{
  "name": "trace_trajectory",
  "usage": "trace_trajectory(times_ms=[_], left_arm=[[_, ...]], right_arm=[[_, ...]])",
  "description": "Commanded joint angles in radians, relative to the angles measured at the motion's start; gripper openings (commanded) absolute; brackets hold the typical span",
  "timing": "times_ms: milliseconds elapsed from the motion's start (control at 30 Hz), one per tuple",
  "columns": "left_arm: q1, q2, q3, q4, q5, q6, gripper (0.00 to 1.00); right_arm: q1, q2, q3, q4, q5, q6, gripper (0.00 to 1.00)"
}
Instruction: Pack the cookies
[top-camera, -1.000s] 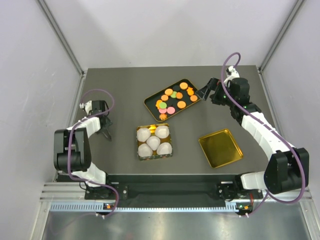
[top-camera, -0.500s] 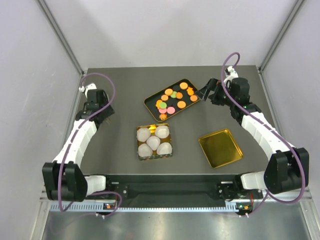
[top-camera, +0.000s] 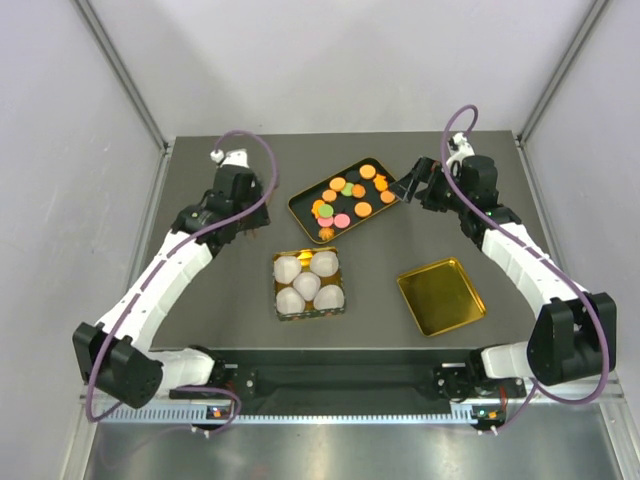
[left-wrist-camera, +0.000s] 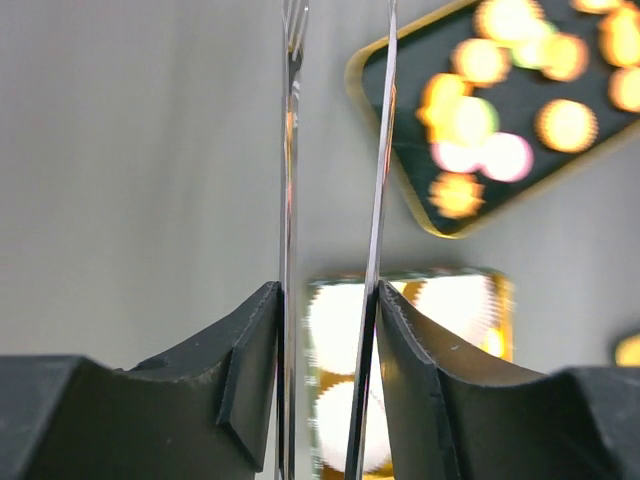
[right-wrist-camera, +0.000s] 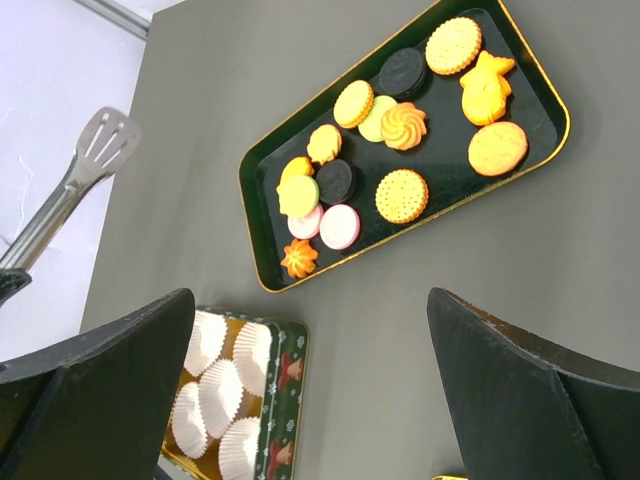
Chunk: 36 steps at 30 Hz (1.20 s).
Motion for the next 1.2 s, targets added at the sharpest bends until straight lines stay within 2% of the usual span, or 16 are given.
trace_trajectory(times_ms=[0,267,467,1167], left_arm=[[-0.071,0.037,0.084,-0.023,-0.031,-0.001,0.46],[-0.224,0.184,0.163,-0.023,-0.051,-0.014,0.45],[-0.275,0.255,0.186,-0.003,-0.039,-0.006,0.47],[-0.296,0.379,0.225,0.015,-0.045,0.012,0.5]], right_arm=[[0.013,0.006,0.018,0.044,-0.012,0.001,1.0],[0.011,0.009,0.019,0.044,-0.014,0.001,1.0],[0.013,0.007,0.019,0.044,-0.017,-0.002,1.0],[0.013,0.013,0.025,0.044,-0.028,-0.007,1.0]])
